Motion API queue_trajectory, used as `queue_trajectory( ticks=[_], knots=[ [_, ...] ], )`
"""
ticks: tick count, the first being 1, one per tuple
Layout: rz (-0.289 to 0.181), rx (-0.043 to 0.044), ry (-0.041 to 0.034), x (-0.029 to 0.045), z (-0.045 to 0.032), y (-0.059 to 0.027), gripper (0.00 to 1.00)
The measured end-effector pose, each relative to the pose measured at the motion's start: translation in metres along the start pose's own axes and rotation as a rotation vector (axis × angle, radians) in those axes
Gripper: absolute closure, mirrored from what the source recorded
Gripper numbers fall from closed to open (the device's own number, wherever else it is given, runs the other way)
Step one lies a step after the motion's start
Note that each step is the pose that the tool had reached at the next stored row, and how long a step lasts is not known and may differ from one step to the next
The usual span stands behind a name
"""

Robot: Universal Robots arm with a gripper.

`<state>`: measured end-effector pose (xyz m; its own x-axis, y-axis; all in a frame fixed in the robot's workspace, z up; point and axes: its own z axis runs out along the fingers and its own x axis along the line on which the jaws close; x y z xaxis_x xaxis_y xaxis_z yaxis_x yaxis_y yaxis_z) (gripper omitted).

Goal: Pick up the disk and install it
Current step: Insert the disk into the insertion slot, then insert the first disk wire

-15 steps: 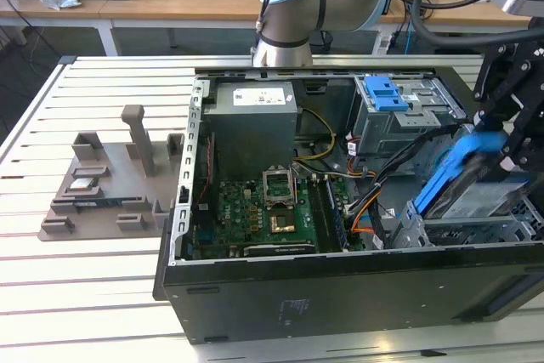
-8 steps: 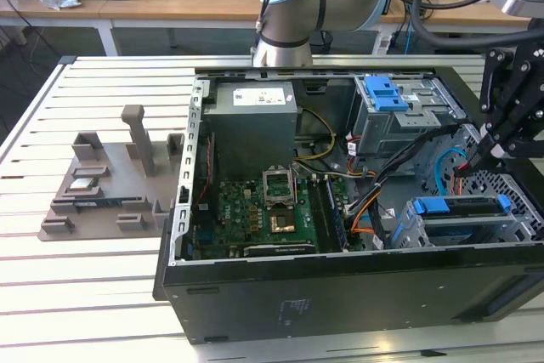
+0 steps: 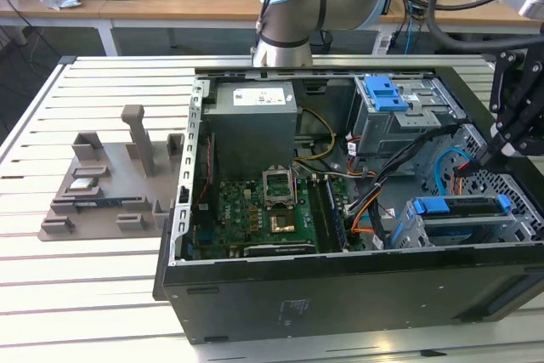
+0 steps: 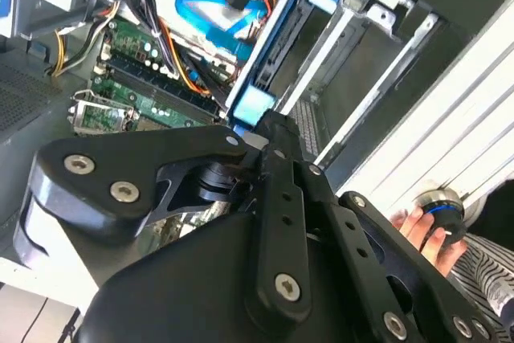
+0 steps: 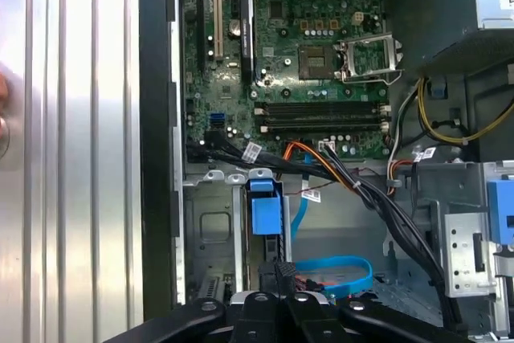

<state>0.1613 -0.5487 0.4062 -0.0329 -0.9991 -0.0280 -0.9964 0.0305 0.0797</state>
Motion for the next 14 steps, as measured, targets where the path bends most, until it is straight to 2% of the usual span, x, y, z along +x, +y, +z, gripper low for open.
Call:
queue_trajectory(
  ticks=[1, 2, 5, 14],
  knots=[
    [0.000, -0.0013, 0.0000, -0.0022, 0.0020, -0.0083, 0.89],
    [0.000, -0.0015, 0.0004, -0.0031, 0.0022, -0.0118, 0.89],
    [0.000, -0.0015, 0.0001, -0.0040, 0.0026, -0.0172, 0.89],
    [0.000, -0.0015, 0.0002, -0.0040, 0.0025, -0.0184, 0.89]
  ],
)
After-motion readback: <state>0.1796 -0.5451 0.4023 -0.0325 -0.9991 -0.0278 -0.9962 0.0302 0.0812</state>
